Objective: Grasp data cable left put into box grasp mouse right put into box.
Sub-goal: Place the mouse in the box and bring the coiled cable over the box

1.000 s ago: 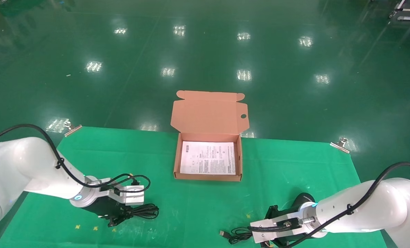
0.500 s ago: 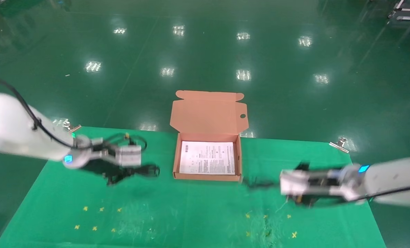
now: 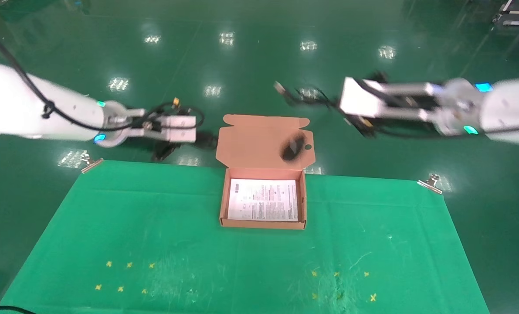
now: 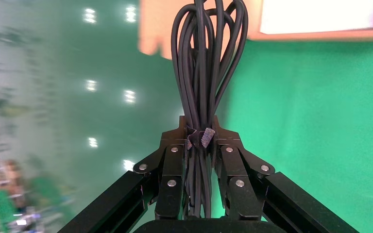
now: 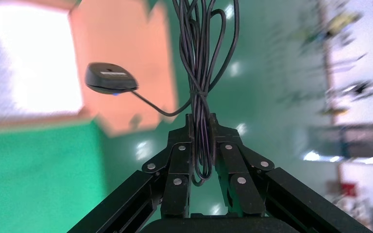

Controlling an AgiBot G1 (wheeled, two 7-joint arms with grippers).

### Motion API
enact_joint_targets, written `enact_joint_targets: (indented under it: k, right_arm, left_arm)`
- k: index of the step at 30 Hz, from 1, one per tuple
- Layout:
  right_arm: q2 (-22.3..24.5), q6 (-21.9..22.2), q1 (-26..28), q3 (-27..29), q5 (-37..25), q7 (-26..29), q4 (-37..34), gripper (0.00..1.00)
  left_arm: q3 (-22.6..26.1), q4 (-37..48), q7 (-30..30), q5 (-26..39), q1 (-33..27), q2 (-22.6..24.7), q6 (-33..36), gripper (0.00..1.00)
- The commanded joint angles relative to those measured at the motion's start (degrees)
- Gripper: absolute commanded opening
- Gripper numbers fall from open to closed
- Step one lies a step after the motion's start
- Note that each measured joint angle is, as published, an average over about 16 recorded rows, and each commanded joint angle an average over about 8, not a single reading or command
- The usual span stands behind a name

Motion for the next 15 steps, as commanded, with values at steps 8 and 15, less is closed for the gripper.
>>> enact_joint_targets:
  k: [8,15]
  right_arm:
    - [-7.03,4.26,5.23,0.67,1.33,-2.62,-4.71,0.0]
    - [-8.6,5.12,6.58,0.8,2.25,-4.96,-6.88,0.0]
  left_arm:
    - [0.02,0.75,-1.09,3.87,-3.2,2.63,-5.54,0.0]
    - [-0.04,1.71,-1.22,4.38,-4.21,3.28,-6.42,0.0]
